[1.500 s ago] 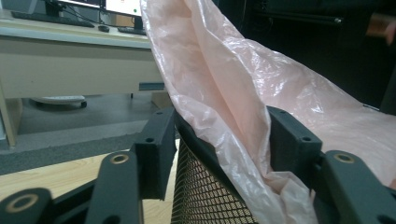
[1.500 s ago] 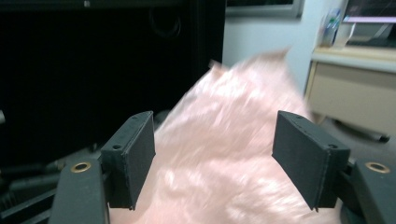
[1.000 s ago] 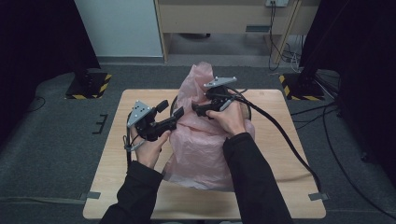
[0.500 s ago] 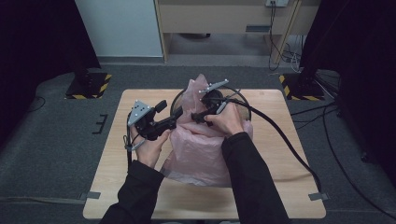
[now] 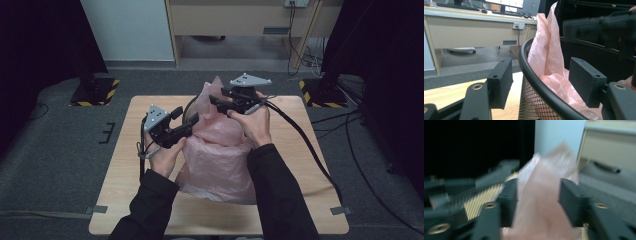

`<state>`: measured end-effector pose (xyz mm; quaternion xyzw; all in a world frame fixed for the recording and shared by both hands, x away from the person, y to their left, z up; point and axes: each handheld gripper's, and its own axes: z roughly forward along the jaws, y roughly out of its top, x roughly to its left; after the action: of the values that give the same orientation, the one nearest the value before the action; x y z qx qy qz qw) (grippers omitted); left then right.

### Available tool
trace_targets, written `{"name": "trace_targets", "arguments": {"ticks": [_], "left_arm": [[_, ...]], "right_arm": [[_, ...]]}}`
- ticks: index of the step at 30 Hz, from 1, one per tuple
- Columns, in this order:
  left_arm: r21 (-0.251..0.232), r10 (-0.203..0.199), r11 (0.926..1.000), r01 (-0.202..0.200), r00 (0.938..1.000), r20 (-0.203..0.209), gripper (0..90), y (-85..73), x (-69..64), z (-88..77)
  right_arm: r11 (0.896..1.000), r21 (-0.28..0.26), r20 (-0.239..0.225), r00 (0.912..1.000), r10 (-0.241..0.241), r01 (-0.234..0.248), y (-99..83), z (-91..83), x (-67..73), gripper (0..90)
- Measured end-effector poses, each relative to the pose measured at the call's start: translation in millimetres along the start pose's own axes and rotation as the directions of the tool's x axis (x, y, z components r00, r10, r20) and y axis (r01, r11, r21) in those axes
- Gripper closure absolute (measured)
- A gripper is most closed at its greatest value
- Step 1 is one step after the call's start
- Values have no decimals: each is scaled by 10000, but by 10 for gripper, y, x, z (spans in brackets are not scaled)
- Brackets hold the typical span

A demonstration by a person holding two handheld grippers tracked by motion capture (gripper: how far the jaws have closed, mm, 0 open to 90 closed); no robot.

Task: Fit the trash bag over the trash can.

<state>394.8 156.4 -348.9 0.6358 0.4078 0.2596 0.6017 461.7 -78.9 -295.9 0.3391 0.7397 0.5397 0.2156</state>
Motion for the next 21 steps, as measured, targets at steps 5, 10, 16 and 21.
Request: {"name": "trace_targets", "arguments": {"ticks": [5,10,16,21], "left_arm": [[15,-10,10000,10,10000,47,363,1,2,0],[27,-57,10000,57,9999,155,367,0,10,4],[34,-61,10000,60,9999,136,365,1,8,-1],[132,-186,9997,181,9993,337,316,0,27,-5]], "right_arm": [[9957,-921,701,9975,69,-4,40,18,-14,721],[9921,-1251,1077,9940,171,-35,41,144,-47,674],[9981,181,726,9956,-601,589,-116,293,13,756],[9856,1597,829,9941,-701,562,-194,383,-9,718]]}}
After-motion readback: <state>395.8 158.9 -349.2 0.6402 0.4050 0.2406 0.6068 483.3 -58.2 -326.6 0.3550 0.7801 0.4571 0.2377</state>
